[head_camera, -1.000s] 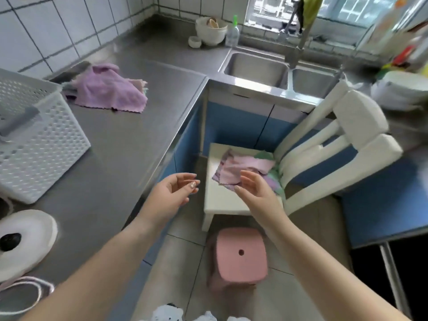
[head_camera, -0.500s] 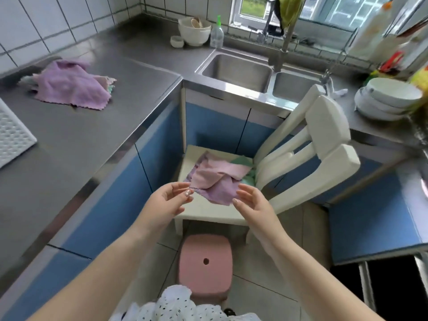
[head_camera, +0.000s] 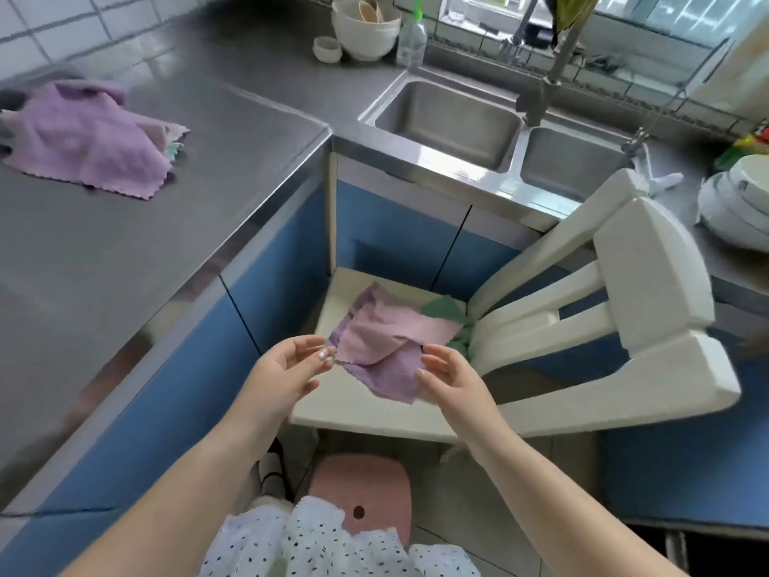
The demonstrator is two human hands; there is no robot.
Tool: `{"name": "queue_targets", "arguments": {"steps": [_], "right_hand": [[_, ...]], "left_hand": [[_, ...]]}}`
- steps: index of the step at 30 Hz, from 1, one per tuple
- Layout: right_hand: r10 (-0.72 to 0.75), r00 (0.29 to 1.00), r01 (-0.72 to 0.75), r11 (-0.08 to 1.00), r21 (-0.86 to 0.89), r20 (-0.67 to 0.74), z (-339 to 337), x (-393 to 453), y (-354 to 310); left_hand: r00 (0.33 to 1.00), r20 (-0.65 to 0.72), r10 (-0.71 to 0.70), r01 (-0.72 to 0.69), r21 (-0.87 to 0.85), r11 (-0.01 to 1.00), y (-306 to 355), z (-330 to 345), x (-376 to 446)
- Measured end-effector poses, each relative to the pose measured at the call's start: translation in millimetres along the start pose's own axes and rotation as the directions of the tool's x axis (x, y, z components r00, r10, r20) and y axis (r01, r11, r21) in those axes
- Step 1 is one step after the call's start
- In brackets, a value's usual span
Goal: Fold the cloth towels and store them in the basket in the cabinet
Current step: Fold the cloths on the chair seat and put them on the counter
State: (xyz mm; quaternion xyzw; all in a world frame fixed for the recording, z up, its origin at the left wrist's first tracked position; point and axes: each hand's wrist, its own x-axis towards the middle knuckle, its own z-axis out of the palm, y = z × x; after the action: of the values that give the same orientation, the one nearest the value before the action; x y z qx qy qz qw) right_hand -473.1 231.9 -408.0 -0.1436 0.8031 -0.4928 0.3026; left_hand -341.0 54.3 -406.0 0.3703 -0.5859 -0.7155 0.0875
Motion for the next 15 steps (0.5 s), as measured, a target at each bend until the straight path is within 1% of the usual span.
{"name": "queue_targets", "arguments": {"steps": [2,5,7,8,10,12,13,15], "right_hand": [[0.016,1.000,-0.016,1.000,0.022,-0.025,5,23,-6],[0.098,0.988,-0.089,0.993,0.079,-0.123,17,67,-2],[0.158,0.976,-0.145,0.985,0.095,-0.150,25,92,8],[0.152,0.976,-0.142,0.987,0.078,-0.156,26,100,14],[0.178,0.975,-0.173,0.984,0.046,-0.132,29,124,43],[0.161,0.979,-0.160,0.987,0.018,-0.124,30,135,59],[0.165,0.981,-0.164,0.986,0.017,-0.107,32,147,81],[0.147,0.988,-0.148,0.988,-0.038,-0.038,37,179,134]], "left_hand": [[1.000,0.020,-0.018,0.017,0.027,0.999,3,-5,30],[0.994,0.103,-0.041,0.026,0.144,0.989,2,-14,90],[0.991,0.120,-0.064,0.038,0.210,0.977,-4,-12,127],[0.991,0.122,-0.059,0.030,0.225,0.974,-8,-10,138],[0.985,0.131,-0.116,0.081,0.245,0.966,-31,1,171],[0.981,0.117,-0.152,0.120,0.245,0.962,-43,7,186],[0.980,0.109,-0.166,0.134,0.253,0.958,-60,14,199],[0.987,0.068,-0.147,0.121,0.289,0.950,-105,30,230]]}}
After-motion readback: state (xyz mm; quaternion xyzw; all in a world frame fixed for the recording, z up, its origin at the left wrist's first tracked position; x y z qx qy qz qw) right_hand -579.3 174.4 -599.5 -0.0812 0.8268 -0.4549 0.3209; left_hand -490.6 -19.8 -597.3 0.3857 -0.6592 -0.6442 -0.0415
